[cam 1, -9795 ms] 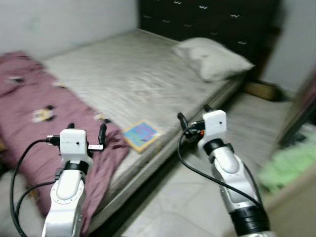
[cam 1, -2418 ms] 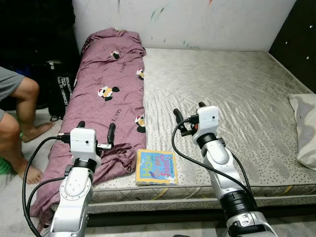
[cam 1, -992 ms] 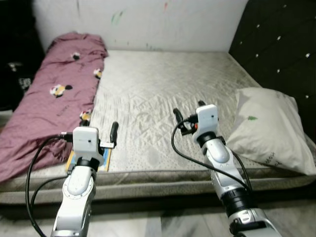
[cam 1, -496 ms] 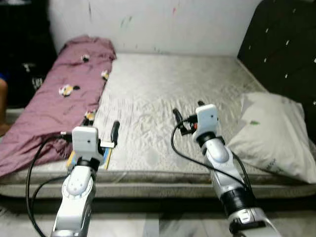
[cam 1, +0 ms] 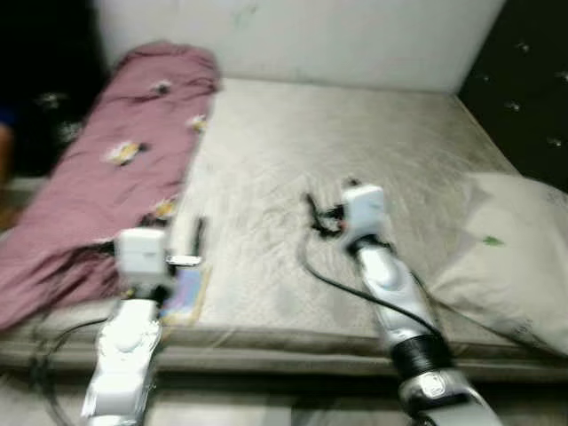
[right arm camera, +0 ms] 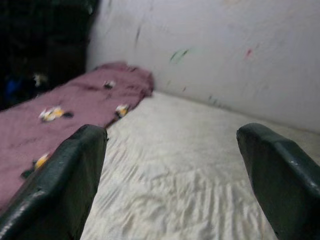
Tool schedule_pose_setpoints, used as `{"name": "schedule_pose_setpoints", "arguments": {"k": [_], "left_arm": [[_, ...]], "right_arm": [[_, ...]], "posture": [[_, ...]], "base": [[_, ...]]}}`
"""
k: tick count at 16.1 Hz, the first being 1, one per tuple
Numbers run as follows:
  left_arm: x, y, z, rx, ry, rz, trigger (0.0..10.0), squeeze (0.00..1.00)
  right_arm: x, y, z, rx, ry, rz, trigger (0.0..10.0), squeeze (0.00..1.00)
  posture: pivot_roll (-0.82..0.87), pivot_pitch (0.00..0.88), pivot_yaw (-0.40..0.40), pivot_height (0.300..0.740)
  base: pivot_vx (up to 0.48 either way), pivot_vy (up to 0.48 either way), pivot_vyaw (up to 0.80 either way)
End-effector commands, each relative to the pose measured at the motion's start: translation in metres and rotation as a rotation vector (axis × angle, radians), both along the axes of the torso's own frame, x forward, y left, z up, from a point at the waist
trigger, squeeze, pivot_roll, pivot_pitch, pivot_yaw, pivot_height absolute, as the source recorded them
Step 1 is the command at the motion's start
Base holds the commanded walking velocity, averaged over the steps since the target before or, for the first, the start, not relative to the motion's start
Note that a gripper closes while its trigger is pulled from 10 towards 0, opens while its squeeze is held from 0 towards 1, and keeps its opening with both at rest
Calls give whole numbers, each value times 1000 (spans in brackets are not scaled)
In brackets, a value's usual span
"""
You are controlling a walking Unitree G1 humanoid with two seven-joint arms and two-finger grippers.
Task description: Clean up the room
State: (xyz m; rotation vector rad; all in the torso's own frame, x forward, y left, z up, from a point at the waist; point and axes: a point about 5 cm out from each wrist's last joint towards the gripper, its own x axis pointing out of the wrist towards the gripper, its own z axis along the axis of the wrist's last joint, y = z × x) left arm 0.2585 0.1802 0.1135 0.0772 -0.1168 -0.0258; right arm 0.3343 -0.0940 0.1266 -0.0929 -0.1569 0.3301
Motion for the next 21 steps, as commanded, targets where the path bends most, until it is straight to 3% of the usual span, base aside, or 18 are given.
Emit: {"name": "schedule_pose_setpoints", "arguments": {"k": [1,9,12,21], "left_arm": [[3,-16,4,-19,-20,-53,10000,0],[5,-10,2,4,6,21,10000,0],[4,-8,1,13,11,38,10000,0],[5,-9,0,9,16,28,10000,0]], "right_arm": [[1,-22,-3,-13,7,-60,10000,0],[1,-22,-2,-18,-5,-65,10000,0],[1,-22,-2,-19,-6,-65,10000,0],[2,-22,-2,-12,-5,-67,10000,0]], "posture": [[-6,0,-54,740],[-4,0,-53,740],[-2,0,-53,740],[0,0,-58,740]], "base": [[480,0,0],[84,0,0],[0,0,800],[0,-301,127]]}}
